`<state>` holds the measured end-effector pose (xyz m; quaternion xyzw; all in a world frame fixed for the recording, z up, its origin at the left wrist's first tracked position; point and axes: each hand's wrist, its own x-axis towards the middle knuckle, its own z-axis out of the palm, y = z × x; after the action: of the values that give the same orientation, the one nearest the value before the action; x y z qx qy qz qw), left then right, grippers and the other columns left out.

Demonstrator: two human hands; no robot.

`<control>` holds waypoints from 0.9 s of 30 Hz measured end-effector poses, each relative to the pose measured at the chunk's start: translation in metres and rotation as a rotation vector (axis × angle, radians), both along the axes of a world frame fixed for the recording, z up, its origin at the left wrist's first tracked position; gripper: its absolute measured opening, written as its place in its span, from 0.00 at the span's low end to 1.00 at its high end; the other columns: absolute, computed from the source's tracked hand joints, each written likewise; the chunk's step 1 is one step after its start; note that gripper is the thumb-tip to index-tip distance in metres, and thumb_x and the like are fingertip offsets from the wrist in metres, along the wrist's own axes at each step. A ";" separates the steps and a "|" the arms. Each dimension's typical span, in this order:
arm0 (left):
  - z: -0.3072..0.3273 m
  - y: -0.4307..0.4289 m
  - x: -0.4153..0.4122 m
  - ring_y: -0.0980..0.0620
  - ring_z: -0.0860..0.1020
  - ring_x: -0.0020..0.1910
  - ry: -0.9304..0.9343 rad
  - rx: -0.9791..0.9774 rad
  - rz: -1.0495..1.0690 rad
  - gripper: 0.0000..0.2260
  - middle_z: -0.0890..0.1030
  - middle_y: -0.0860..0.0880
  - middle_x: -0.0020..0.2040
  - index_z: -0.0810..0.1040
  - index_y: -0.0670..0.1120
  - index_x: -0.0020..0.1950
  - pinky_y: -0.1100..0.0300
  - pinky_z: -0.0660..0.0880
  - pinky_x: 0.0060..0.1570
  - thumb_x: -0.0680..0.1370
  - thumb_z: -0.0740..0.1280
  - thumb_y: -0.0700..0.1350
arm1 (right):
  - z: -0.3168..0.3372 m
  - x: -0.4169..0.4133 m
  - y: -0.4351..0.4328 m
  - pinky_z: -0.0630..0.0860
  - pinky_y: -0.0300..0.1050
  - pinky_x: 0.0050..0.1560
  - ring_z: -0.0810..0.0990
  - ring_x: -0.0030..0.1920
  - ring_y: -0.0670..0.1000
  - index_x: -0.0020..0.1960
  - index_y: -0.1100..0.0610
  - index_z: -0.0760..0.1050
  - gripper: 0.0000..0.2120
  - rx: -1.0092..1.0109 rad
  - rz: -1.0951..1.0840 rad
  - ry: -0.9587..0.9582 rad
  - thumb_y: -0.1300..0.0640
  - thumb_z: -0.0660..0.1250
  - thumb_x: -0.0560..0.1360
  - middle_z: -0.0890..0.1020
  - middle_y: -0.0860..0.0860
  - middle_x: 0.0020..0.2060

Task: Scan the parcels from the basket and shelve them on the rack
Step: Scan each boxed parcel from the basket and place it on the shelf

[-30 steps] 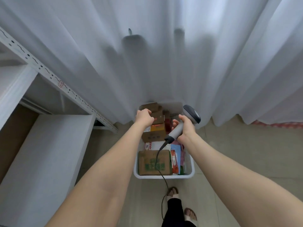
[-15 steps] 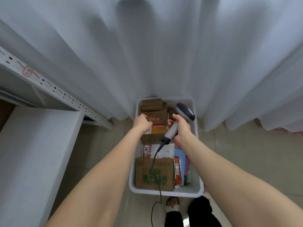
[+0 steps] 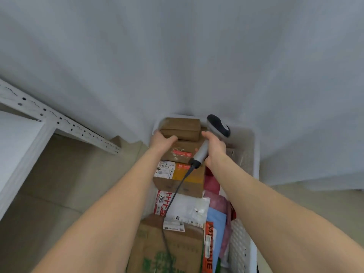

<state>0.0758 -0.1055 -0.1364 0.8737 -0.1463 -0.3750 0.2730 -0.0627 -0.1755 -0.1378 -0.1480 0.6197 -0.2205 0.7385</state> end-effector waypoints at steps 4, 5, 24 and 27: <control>-0.040 -0.025 0.026 0.42 0.65 0.71 -0.019 -0.021 0.078 0.37 0.63 0.41 0.74 0.53 0.41 0.77 0.52 0.66 0.66 0.75 0.68 0.52 | -0.040 0.022 -0.017 0.76 0.53 0.58 0.77 0.46 0.53 0.57 0.56 0.68 0.20 -0.026 0.093 0.012 0.57 0.74 0.71 0.77 0.53 0.46; -0.047 -0.030 0.031 0.42 0.65 0.71 -0.022 -0.020 0.080 0.37 0.63 0.41 0.74 0.53 0.41 0.77 0.52 0.65 0.67 0.76 0.68 0.52 | -0.047 0.026 -0.020 0.76 0.51 0.56 0.76 0.45 0.52 0.57 0.56 0.68 0.20 -0.037 0.107 0.008 0.57 0.74 0.71 0.77 0.52 0.45; 0.054 0.040 -0.003 0.46 0.78 0.51 0.379 -0.237 0.414 0.27 0.73 0.40 0.64 0.62 0.39 0.72 0.55 0.78 0.50 0.76 0.69 0.41 | 0.037 -0.037 0.045 0.77 0.56 0.59 0.78 0.51 0.56 0.67 0.60 0.69 0.28 0.003 0.053 0.027 0.59 0.74 0.70 0.78 0.56 0.51; 0.120 0.054 -0.007 0.51 0.79 0.45 0.502 -0.248 0.306 0.26 0.78 0.43 0.54 0.65 0.38 0.71 0.60 0.78 0.41 0.75 0.70 0.38 | 0.092 -0.050 0.063 0.77 0.57 0.60 0.78 0.52 0.56 0.67 0.60 0.69 0.28 0.011 0.008 0.022 0.60 0.75 0.70 0.78 0.55 0.50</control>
<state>0.0684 -0.0519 -0.0168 0.7257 0.0143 -0.5129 0.4583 -0.1123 -0.1129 -0.0457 -0.1489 0.6284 -0.2127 0.7333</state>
